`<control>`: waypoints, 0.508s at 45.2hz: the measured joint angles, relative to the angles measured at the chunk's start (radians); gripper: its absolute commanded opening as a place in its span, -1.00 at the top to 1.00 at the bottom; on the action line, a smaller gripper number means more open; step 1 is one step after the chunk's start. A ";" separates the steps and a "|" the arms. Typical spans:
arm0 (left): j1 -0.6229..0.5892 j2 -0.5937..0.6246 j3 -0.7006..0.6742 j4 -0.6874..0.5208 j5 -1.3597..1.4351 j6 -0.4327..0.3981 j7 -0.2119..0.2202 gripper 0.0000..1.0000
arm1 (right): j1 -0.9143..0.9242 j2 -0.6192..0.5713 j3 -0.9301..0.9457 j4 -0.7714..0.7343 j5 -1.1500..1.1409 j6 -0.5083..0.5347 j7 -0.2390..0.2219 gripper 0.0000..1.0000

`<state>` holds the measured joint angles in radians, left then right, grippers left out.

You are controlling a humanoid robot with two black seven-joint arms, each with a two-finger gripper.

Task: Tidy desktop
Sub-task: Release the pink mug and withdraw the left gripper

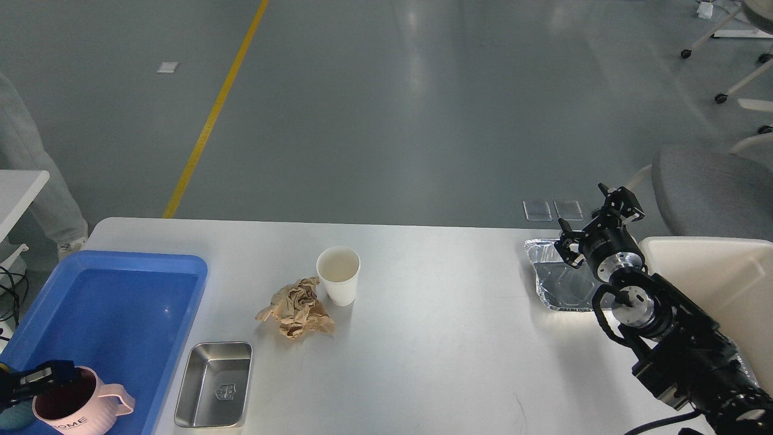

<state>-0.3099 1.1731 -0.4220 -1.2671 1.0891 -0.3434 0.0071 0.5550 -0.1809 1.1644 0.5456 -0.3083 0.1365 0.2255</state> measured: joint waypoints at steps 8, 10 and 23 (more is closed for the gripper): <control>0.000 0.014 -0.006 -0.001 -0.016 -0.004 -0.070 -0.66 | 0.002 0.001 0.000 -0.001 0.000 0.000 0.000 -1.00; 0.000 0.018 -0.006 -0.001 -0.019 -0.006 -0.088 -0.67 | 0.002 0.002 0.000 -0.001 0.000 0.000 0.000 -1.00; -0.001 0.057 -0.006 -0.009 -0.029 -0.021 -0.208 -0.74 | 0.002 0.005 0.000 0.000 0.000 -0.002 0.000 -1.00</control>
<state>-0.3108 1.2304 -0.4276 -1.2765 1.0603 -0.3647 -0.2009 0.5569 -0.1758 1.1643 0.5452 -0.3083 0.1350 0.2255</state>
